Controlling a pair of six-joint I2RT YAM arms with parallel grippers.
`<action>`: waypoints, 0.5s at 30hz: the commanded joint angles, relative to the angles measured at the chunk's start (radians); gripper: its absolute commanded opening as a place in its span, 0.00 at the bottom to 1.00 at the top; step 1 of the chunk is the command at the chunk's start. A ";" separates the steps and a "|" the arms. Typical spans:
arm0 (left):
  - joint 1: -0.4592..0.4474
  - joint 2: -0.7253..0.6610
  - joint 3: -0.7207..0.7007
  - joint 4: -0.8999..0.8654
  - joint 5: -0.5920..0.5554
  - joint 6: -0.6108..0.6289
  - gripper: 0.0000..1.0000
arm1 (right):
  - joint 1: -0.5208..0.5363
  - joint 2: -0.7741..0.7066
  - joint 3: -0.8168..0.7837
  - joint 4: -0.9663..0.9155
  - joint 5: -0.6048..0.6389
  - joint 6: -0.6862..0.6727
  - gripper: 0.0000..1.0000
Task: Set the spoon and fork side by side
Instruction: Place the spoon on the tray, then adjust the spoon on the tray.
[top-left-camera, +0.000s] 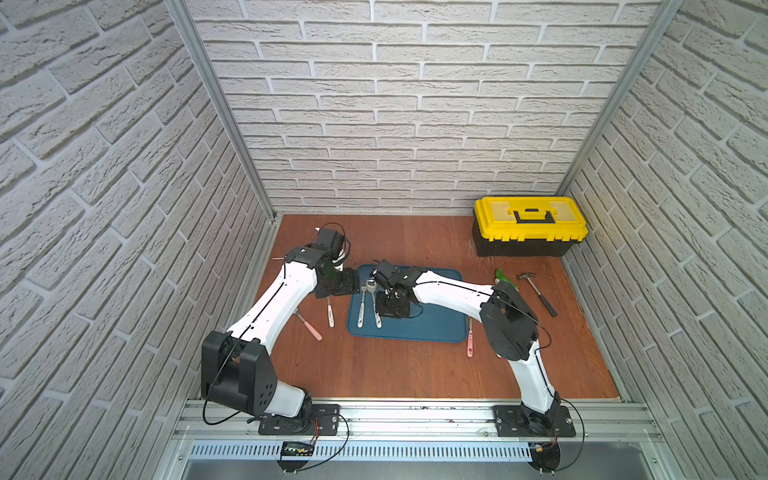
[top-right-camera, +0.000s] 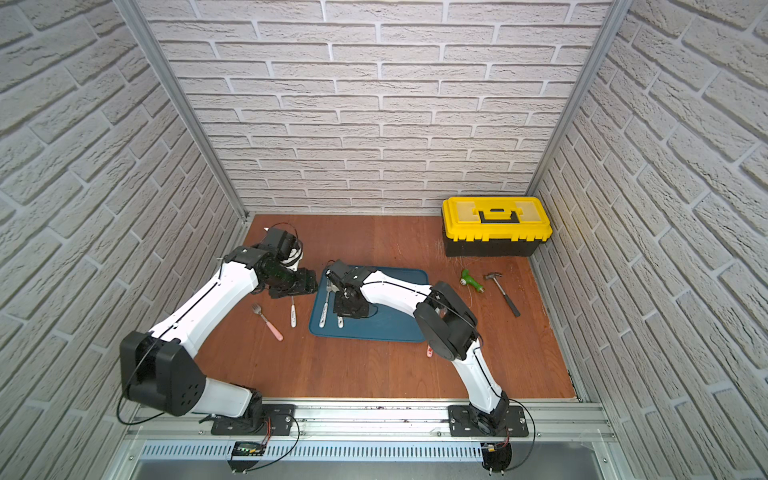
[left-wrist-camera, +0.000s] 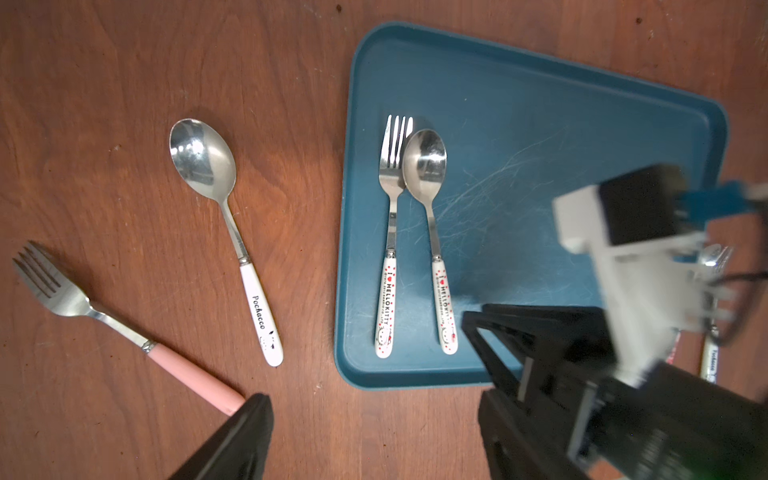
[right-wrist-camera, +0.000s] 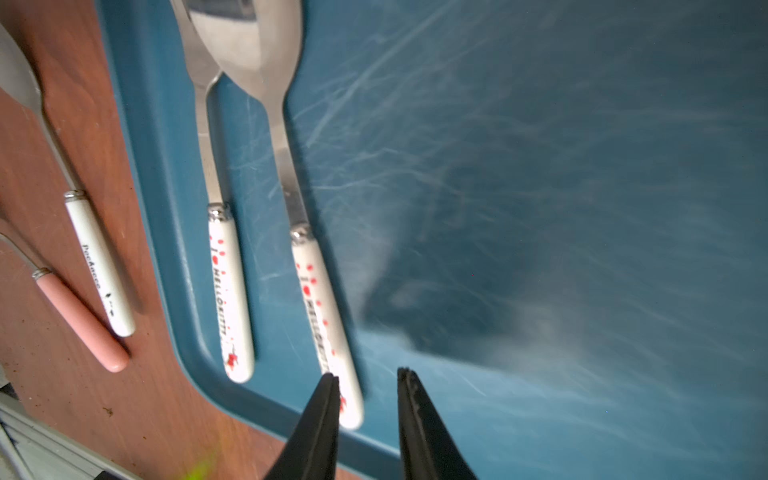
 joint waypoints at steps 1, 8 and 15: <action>0.006 -0.027 -0.018 0.020 -0.005 -0.006 0.82 | -0.049 -0.190 -0.077 -0.034 0.140 -0.045 0.32; 0.001 -0.001 -0.019 0.035 0.003 -0.012 0.82 | -0.135 -0.345 -0.246 -0.026 0.102 -0.110 0.34; -0.211 0.170 0.032 0.031 -0.068 -0.075 0.79 | -0.275 -0.468 -0.416 -0.086 0.157 -0.185 0.34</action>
